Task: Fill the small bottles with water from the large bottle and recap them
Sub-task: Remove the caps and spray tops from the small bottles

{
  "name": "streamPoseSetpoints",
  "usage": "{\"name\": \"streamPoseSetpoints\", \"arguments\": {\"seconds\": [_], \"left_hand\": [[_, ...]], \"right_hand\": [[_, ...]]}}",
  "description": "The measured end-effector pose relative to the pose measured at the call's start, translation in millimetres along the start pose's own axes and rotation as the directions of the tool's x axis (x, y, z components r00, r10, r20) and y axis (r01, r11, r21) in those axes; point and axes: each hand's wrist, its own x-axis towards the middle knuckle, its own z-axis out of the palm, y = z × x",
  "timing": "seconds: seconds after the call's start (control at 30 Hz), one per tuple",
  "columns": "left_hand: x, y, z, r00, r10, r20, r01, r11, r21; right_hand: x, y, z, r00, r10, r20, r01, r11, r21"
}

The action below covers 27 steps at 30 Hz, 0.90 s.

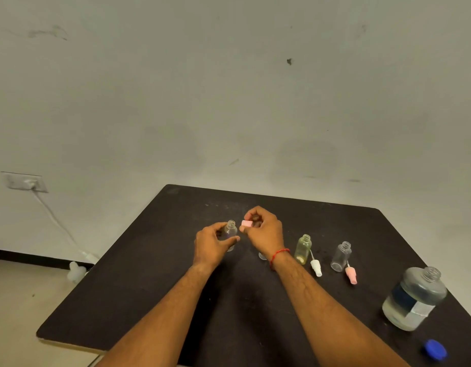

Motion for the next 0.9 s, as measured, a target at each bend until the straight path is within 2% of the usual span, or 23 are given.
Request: {"name": "streamPoseSetpoints", "arguments": {"seconds": [0.1, 0.23, 0.33, 0.53, 0.77, 0.9], "left_hand": [[2, -2, 0, 1.000, 0.003, -0.011, -0.003, 1.000, 0.006], [4, -6, 0, 1.000, -0.011, -0.019, 0.011, 1.000, 0.010], [4, -7, 0, 1.000, -0.014, -0.024, 0.014, 1.000, 0.004], [5, -12, 6, 0.999, -0.038, -0.004, 0.038, 0.999, 0.019], [6, -18, 10, 0.998, -0.054, 0.018, 0.054, 0.998, 0.021], [6, -22, 12, 0.998, -0.056, 0.016, 0.056, 0.998, 0.021]], "right_hand": [[-8, 13, 7, 0.999, 0.044, -0.030, -0.041, 0.996, 0.081], [-17, 24, 13, 0.992, 0.105, -0.071, -0.099, 0.992, 0.084], [-23, 29, 18, 0.986, 0.092, -0.136, -0.093, 0.996, 0.001], [-36, 50, 30, 0.979, 0.127, -0.158, -0.146, 0.983, -0.115], [-42, 57, 39, 0.983, 0.094, -0.160, -0.137, 0.948, -0.286], [-39, 56, 40, 0.991, 0.069, -0.113, -0.108, 0.915, -0.388]]}}
